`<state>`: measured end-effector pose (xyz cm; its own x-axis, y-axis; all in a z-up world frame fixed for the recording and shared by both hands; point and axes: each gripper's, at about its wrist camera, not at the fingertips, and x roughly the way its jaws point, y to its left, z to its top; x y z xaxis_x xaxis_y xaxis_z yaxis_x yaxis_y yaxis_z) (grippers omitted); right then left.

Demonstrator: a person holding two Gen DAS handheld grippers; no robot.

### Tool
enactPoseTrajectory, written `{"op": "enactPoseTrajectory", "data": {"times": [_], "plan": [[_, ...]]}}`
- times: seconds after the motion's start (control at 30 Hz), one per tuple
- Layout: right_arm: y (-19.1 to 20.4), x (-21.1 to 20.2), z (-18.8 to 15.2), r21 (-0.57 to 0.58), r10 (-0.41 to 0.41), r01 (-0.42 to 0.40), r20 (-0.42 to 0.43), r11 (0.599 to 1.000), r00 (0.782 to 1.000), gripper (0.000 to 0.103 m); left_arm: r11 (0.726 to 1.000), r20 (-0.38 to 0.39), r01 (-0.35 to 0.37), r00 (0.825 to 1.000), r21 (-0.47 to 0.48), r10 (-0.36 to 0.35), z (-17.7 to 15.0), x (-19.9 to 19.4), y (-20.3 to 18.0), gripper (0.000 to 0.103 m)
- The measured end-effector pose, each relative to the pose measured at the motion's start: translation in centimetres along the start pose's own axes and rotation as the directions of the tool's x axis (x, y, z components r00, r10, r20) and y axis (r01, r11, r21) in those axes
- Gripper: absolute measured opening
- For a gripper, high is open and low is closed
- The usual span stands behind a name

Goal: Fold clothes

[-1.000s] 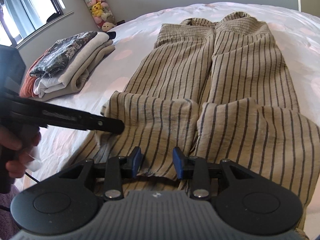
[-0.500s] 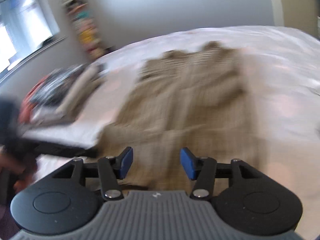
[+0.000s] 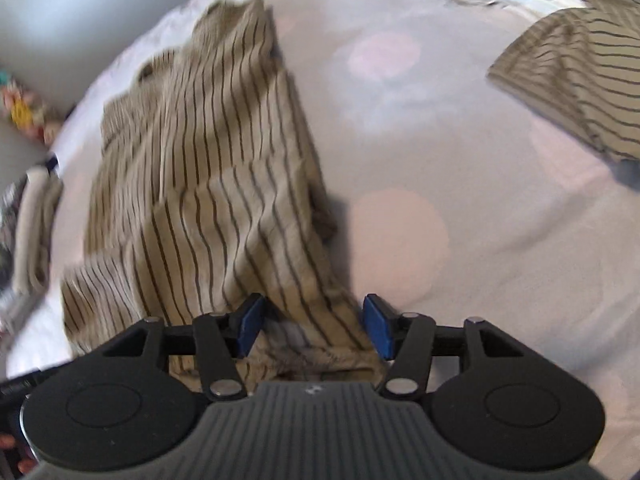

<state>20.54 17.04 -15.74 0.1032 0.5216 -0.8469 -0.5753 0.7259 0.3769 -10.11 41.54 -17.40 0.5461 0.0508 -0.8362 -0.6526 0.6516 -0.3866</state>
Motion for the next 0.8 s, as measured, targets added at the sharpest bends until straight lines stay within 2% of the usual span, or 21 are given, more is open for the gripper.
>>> {"op": "enactPoseTrajectory", "data": {"times": [0.1,0.13,0.2,0.27,0.33,0.43,0.5,0.63,0.8], "plan": [[0.6,0.3,-0.4,-0.044,-0.019,0.018,-0.022,0.999,1.0,0.058,1.0,-0.002,-0.006,1.0,0.003,0.006,-0.1,0.4,-0.1,0.051],[0.8,0.3,-0.6,-0.059,-0.023,0.021,-0.03,0.998,0.999,0.058,1.0,-0.004,-0.01,1.0,0.01,0.01,-0.1,0.5,-0.3,0.047],[0.7,-0.3,-0.9,-0.055,0.017,-0.019,-0.028,0.998,0.999,0.044,0.999,-0.013,-0.008,1.0,0.032,0.009,-0.2,0.6,-0.8,0.022],[0.4,-1.2,-1.0,-0.035,0.081,-0.081,-0.017,0.996,0.997,0.014,0.999,-0.027,0.017,1.0,0.045,-0.016,-0.2,0.5,-1.2,0.008],[0.1,-2.2,-1.2,-0.015,0.144,-0.144,-0.004,0.99,0.99,0.012,0.997,-0.038,0.05,0.998,0.056,-0.048,-0.3,0.2,-1.6,0.005],[-0.4,-3.7,-1.5,0.013,0.236,-0.237,0.016,0.972,0.972,0.01,0.988,-0.016,0.14,0.99,0.059,-0.139,-0.3,-1.5,-2.1,0.004],[-0.7,-4.6,-1.7,0.031,0.297,-0.298,0.032,0.954,0.954,0.009,0.975,0.009,0.218,0.976,0.046,-0.218,-0.3,-3.1,-2.3,0.004],[-0.9,-7.7,-2.6,0.036,0.407,-0.411,0.074,0.911,0.91,0.009,0.937,0.07,0.345,0.935,0.058,-0.349,-1.0,-6.4,-3.3,0.003],[-0.7,-12.4,-4.1,0.011,0.529,-0.535,0.13,0.845,0.839,0.009,0.879,0.147,0.472,0.866,0.076,-0.478,-2.2,-11.1,-4.2,0.003]]}}
